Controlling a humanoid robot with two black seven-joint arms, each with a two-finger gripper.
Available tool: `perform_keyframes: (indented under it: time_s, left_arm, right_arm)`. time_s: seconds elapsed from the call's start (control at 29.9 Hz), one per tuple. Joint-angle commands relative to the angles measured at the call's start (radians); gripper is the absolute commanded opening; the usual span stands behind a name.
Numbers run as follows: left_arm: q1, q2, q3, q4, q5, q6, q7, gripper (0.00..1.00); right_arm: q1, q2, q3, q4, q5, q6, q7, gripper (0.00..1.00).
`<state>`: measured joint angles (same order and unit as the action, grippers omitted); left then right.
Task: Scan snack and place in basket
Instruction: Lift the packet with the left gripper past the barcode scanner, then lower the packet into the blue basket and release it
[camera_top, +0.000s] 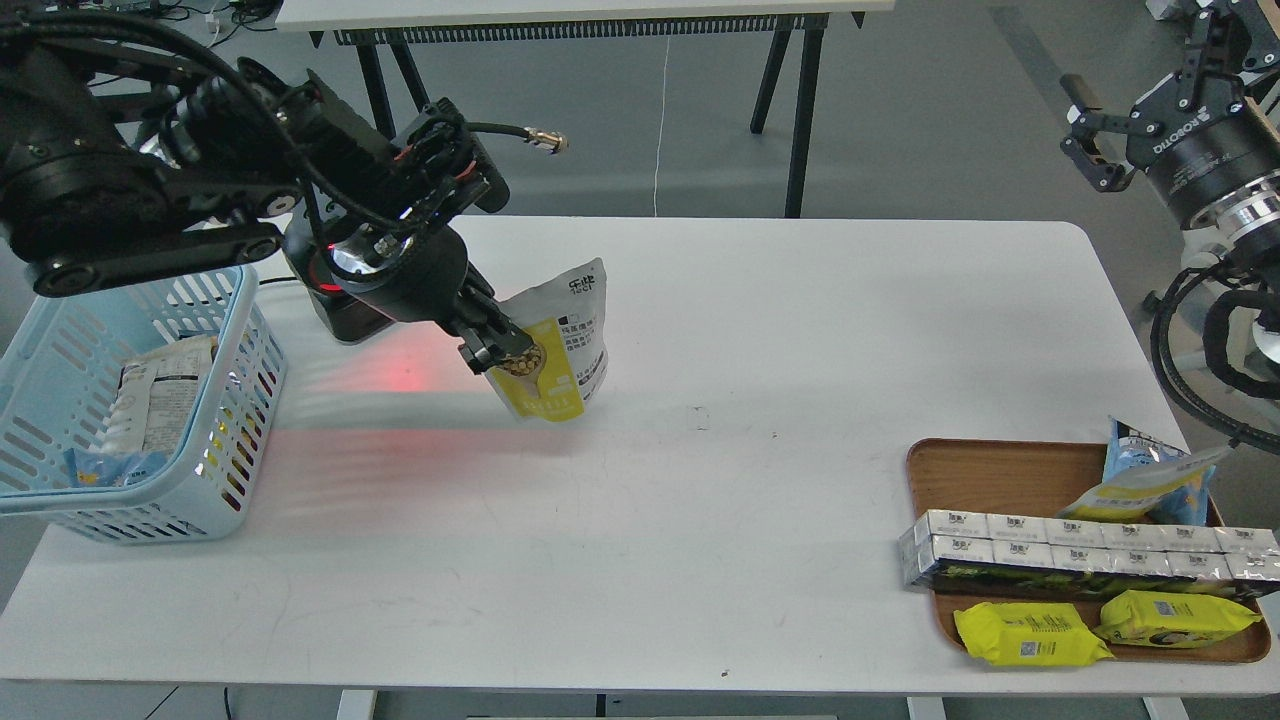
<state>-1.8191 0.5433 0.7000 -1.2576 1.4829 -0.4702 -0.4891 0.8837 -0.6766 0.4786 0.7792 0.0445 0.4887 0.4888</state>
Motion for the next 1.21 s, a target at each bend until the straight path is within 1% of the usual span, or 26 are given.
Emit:
perform_keyframes:
  time_s: [0.0,0.17,0.3,0.4,0.57,0.64,0.7,0.84,1.04,1.17]
  left_arm:
    - [0.009,0.043,0.003,0.030,0.034,0.002,0.000,0.00]
    - [0.035,0.076,-0.001,0.119,0.111,0.002,0.000,0.00]
    - [0.063,0.075,-0.001,0.205,0.134,-0.001,0.000,0.00]
    - [0.080,0.078,-0.001,0.225,0.145,-0.001,0.000,0.00]
    - [0.063,0.102,-0.004,0.212,0.148,-0.004,0.000,0.00]
    - [0.017,0.179,-0.036,0.161,0.146,-0.018,0.000,0.00]
    - [-0.034,0.222,-0.072,0.130,0.148,-0.018,0.000,0.00]
    - [-0.097,0.299,-0.086,0.118,0.154,-0.018,0.000,0.00]
    - [-0.129,0.423,-0.089,0.118,0.252,-0.018,0.000,0.01]
    - [-0.131,0.521,-0.083,0.084,0.266,-0.018,0.000,0.02]
  right_arm:
    - [0.004,0.000,0.000,0.005,0.000,0.000,0.000,0.99]
    - [0.008,0.000,0.000,0.005,0.000,0.000,0.000,0.99]
    - [0.008,0.002,0.000,0.006,0.000,0.000,0.000,0.99]
    - [0.008,0.000,0.000,0.009,0.000,0.000,0.000,0.99]
    - [0.006,0.000,-0.002,0.009,0.000,0.000,0.000,0.99]
    - [0.006,0.000,-0.002,0.009,0.000,0.000,0.000,0.99]
    - [0.003,0.000,-0.002,0.009,0.000,0.000,0.000,0.99]
    - [0.001,0.002,-0.003,0.008,0.000,0.000,0.000,0.99]
    - [0.001,0.003,-0.003,0.003,0.000,0.000,0.000,0.99]
    - [0.000,0.003,-0.005,0.002,0.000,0.000,0.000,0.99]
